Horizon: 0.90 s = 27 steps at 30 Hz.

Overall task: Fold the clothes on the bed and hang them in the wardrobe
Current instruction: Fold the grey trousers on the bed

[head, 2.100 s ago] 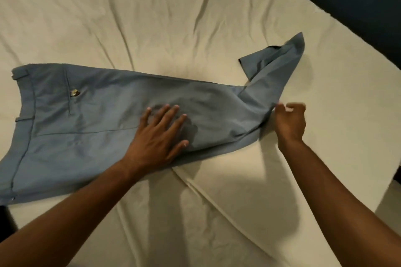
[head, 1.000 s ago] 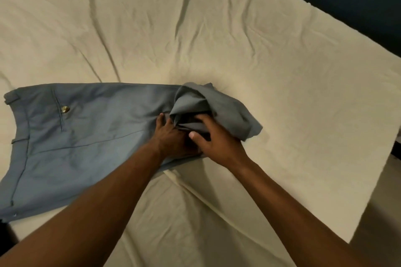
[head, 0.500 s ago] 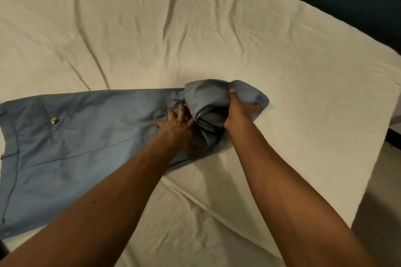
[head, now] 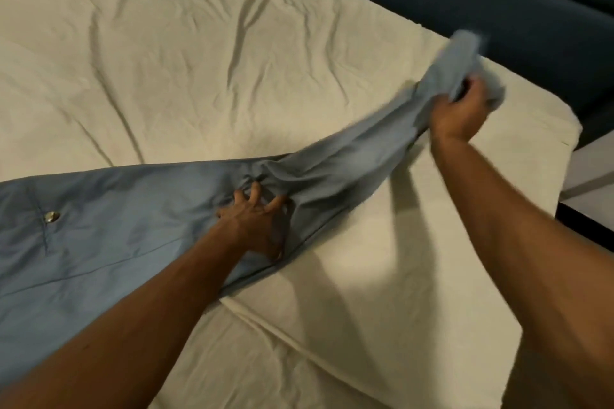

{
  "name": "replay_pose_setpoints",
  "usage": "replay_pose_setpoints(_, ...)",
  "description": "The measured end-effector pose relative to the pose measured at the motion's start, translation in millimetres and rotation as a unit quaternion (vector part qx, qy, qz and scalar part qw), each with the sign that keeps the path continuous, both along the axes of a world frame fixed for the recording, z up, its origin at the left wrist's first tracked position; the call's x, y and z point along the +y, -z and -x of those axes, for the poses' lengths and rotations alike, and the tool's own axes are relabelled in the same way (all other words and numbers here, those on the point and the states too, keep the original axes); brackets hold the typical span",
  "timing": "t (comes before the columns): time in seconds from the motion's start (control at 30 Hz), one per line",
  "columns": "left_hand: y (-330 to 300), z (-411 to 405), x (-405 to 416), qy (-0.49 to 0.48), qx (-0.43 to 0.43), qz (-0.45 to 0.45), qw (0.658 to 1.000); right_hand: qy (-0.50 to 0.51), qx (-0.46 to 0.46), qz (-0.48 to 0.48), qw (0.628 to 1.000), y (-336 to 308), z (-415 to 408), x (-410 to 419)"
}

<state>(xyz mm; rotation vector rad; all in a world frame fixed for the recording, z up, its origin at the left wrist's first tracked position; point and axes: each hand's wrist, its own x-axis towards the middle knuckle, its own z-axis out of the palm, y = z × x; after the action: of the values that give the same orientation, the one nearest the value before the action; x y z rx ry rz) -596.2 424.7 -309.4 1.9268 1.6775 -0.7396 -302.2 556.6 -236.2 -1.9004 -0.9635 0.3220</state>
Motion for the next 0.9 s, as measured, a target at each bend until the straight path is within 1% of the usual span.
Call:
replay_pose_setpoints(0.03,-1,-1,0,-0.004,-0.007,0.003,1.000,0.014,0.014,0.003,1.000,-7,-16,7)
replay_pose_setpoints(0.1,-1,-1,0,-0.013,-0.017,0.013,1.000,0.004,-0.002,0.016,1.000,-3,-34,-1)
replay_pose_setpoints(0.17,0,-2,-1,-0.024,-0.025,0.018,0.999,-0.034,-0.026,0.026,0.999,21,-38,-22)
replay_pose_setpoints(0.2,0,-3,-2,-0.026,-0.028,0.017,0.999,-0.052,-0.025,0.038,0.998,36,-36,-36)
replay_pose_setpoints(0.27,-1,-3,-5,-0.032,-0.035,0.011,0.999,-0.058,0.017,0.089,0.994,71,-28,-63)
replay_pose_setpoints(0.33,-2,-3,-8,-0.051,-0.056,-0.008,0.997,-0.044,0.086,0.154,0.983,99,-12,-86)
replay_pose_setpoints(0.43,-1,-6,-16,-0.057,-0.082,-0.084,0.991,-0.038,0.149,0.198,0.968,118,9,-97)
replay_pose_setpoints(0.53,2,-17,-28,-0.009,-0.086,-0.217,0.972,-0.034,0.190,0.190,0.963,115,21,-86)
replay_pose_setpoints(0.6,6,-25,-34,0.019,-0.111,-0.273,0.955,-0.023,0.189,0.193,0.963,113,22,-77)
replay_pose_setpoints(0.77,19,-42,-27,0.067,-0.165,-0.311,0.933,-0.016,0.164,0.237,0.958,121,10,-63)
replay_pose_setpoints(0.9,20,-48,-15,0.091,-0.191,-0.361,0.908,0.049,0.157,0.209,0.964,112,-1,-76)
